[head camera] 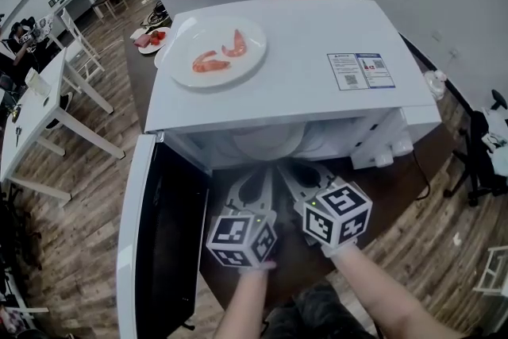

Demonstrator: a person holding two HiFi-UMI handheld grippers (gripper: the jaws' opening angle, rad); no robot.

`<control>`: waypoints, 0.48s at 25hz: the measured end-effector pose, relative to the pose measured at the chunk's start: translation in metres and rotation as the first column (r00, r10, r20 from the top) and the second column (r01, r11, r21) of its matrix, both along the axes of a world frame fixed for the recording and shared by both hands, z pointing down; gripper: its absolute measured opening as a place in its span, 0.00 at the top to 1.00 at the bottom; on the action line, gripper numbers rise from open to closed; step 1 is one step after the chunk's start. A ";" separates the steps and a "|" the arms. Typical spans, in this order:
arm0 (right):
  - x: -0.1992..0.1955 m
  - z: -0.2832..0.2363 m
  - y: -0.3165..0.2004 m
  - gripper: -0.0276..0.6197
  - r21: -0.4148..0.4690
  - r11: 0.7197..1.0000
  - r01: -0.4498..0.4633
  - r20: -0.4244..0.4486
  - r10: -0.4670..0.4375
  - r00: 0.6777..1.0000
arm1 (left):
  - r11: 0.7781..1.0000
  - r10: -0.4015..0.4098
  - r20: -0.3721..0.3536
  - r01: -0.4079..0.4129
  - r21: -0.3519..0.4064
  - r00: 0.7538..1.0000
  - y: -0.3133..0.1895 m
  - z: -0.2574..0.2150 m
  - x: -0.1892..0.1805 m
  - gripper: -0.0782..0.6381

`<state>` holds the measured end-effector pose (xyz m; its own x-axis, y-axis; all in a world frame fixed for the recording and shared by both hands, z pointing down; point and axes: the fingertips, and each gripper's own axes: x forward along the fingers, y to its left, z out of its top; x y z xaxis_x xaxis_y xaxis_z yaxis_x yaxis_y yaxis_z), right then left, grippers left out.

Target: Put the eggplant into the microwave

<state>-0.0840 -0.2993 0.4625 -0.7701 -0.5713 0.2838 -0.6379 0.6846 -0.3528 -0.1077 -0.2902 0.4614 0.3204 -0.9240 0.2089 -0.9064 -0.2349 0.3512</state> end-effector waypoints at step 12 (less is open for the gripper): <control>-0.005 0.000 -0.013 0.95 -0.011 1.000 -0.012 0.017 0.012 1.000 | 1.000 -0.027 -0.013 0.027 -0.002 1.000 -0.017 0.000 -0.006 0.89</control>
<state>-0.0891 -0.3127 0.4628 -0.7678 -0.5776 0.2772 -0.6401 0.6729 -0.3707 -0.1135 -0.3070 0.4616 0.2983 -0.9318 0.2068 -0.9075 -0.2097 0.3639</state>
